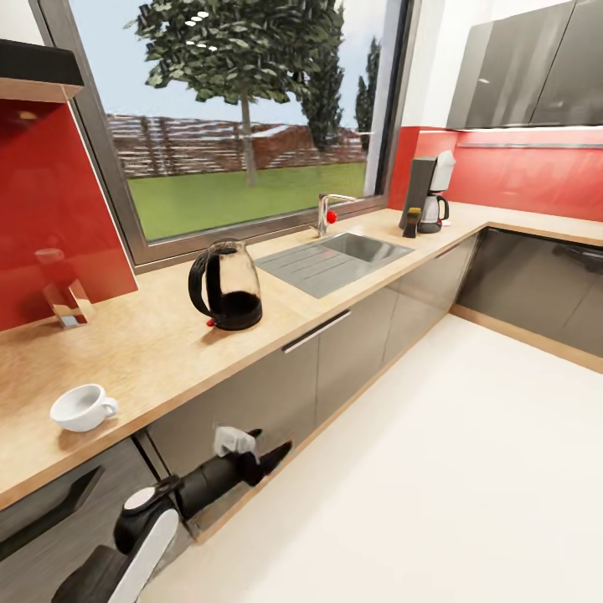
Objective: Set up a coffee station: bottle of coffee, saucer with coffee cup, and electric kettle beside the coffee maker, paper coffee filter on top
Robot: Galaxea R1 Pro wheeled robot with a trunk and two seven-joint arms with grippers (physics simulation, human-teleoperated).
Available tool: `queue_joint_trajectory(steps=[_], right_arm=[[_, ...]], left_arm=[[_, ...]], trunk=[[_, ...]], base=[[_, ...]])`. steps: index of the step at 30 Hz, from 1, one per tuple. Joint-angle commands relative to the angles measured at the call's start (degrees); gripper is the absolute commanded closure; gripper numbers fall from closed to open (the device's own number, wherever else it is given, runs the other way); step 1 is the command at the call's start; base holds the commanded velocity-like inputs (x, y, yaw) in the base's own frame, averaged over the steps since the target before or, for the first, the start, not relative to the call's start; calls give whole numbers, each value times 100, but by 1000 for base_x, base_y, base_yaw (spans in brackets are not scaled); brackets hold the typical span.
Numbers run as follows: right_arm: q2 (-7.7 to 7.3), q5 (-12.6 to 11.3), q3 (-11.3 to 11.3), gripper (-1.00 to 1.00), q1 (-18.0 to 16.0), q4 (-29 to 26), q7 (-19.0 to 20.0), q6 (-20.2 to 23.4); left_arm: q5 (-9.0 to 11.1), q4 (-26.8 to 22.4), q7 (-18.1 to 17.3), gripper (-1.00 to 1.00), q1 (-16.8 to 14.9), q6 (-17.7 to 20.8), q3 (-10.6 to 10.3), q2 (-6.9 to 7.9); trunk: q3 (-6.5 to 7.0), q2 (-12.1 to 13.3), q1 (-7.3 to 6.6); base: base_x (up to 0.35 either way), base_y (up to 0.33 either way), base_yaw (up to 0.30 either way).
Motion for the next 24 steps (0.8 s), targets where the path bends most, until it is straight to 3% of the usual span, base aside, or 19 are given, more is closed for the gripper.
queue_joint_trajectory(steps=[1,2,4,5,6,8,9,14,16,18,19,24], right_arm=[[5,48,-48,-100,-2,4,43,-18],[5,48,-49,-100,-6,5,40,-17],[5,48,-49,-100,-7,6,38,-17],[5,53,-49,-100,-9,13,29,-16],[5,54,-49,-100,-9,13,29,-16],[5,55,-49,-100,-9,14,28,-14],[5,56,-49,-100,-9,14,28,-15],[5,57,-49,-100,-9,15,27,-15],[5,57,-49,-100,-9,15,27,-14],[5,57,-49,-100,-9,15,27,-13],[5,57,-49,-100,-9,19,27,-13],[5,57,-49,-100,-9,23,27,-12]], left_arm=[[56,-14,29,-100,-269,205,108,-2],[55,-27,48,-100,-657,404,292,-6],[55,-32,51,-100,-914,526,442,-8],[44,-33,58,-100,-1519,957,1198,39],[43,-33,59,-100,-1558,992,1304,62],[40,-40,59,-100,-1617,1044,1465,137],[39,-44,59,-100,-1678,1079,1570,265],[42,-43,61,-100,-1855,1121,1700,591],[44,-42,62,-100,-1937,1140,1847,779],[45,-42,58,-100,-1957,1145,1947,830],[45,-59,42,-100,-1983,1146,2213,1004],[45,-73,50,-100,-2034,1137,2289,1105]], trunk=[[-6,-3,0],[-6,-3,0],[-6,-3,0],[-6,-3,0],[-6,-3,0],[-6,-3,0],[-6,-3,0],[-6,-3,0],[-6,-3,0],[-6,-3,0],[-6,-3,0],[-6,-3,0]], base=[[0,0,0],[0,0,0],[0,0,0],[0,0,0],[0,0,0],[0,0,0],[0,0,0],[0,0,0],[0,0,0],[0,0,0],[0,0,0],[0,0,0]])
